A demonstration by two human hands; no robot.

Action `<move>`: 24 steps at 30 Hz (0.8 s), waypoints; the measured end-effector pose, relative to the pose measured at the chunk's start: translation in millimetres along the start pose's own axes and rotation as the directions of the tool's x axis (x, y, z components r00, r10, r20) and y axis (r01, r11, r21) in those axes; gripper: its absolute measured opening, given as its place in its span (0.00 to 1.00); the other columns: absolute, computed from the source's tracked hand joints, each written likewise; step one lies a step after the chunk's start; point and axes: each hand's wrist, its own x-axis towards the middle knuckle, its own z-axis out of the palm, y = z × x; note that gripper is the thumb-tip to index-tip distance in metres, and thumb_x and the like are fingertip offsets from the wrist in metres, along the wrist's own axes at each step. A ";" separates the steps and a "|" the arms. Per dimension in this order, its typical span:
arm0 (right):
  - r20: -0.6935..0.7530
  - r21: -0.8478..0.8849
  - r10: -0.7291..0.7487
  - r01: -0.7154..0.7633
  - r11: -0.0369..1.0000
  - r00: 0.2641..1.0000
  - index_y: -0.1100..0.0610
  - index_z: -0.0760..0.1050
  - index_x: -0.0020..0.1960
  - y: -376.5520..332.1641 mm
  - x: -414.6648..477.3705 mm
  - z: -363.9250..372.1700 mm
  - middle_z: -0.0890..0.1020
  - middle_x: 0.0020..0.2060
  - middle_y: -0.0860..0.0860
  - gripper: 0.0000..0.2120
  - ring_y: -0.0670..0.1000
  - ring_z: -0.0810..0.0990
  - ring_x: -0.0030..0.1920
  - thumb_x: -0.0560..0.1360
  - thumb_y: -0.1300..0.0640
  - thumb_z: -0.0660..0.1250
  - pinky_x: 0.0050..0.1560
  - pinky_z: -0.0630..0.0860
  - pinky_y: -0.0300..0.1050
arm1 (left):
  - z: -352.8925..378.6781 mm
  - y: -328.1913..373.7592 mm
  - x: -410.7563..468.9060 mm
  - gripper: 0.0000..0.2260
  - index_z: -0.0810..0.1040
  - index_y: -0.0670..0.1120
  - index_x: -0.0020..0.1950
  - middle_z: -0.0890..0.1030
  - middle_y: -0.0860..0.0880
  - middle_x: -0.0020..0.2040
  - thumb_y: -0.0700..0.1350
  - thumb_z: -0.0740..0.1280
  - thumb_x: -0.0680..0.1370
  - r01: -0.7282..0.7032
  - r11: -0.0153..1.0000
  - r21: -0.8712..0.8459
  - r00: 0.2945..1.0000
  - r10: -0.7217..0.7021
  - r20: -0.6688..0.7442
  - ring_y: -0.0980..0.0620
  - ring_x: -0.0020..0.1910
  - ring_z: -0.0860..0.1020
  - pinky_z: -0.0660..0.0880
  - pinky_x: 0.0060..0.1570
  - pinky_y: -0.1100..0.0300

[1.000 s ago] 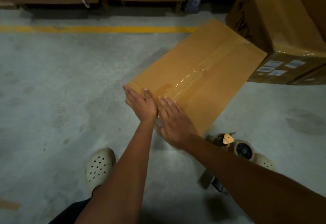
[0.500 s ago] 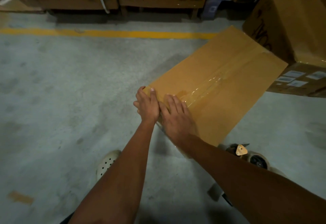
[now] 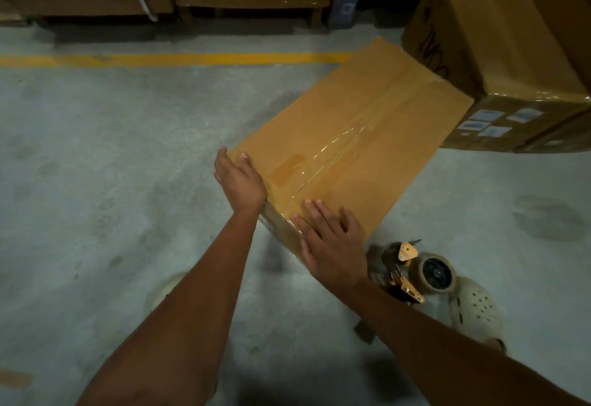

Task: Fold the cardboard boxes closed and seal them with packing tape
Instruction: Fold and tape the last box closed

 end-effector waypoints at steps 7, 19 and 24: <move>0.092 -0.010 0.224 -0.224 0.974 0.970 0.52 0.62 0.76 -9.1 1.9 -9.7 0.63 0.76 0.56 0.31 0.57 0.62 0.76 0.76 0.41 0.57 0.68 0.62 0.67 | 9.6 -5.8 -15.6 0.32 0.47 0.46 0.82 0.56 0.46 0.81 0.56 0.57 0.83 0.227 0.955 -0.191 0.973 -0.216 0.078 0.47 0.79 0.58 0.58 0.77 0.48; 0.180 0.016 -0.040 0.038 0.999 0.983 0.47 0.66 0.71 44.4 17.7 -20.6 0.68 0.70 0.55 0.31 0.58 0.70 0.66 0.75 0.31 0.52 0.57 0.65 0.59 | 8.4 18.5 -96.8 0.29 0.50 0.39 0.80 0.50 0.38 0.81 0.44 0.59 0.83 -0.034 0.973 0.226 0.994 0.010 0.106 0.38 0.79 0.52 0.56 0.77 0.44; 0.119 0.113 0.432 -0.444 0.889 0.894 0.45 0.60 0.75 35.9 13.6 -9.7 0.56 0.77 0.57 0.28 0.61 0.54 0.76 0.78 0.35 0.49 0.70 0.54 0.69 | 27.6 29.1 -83.4 0.25 0.56 0.42 0.80 0.49 0.37 0.81 0.40 0.56 0.82 -0.384 0.706 0.595 0.920 0.239 0.310 0.36 0.79 0.44 0.39 0.74 0.36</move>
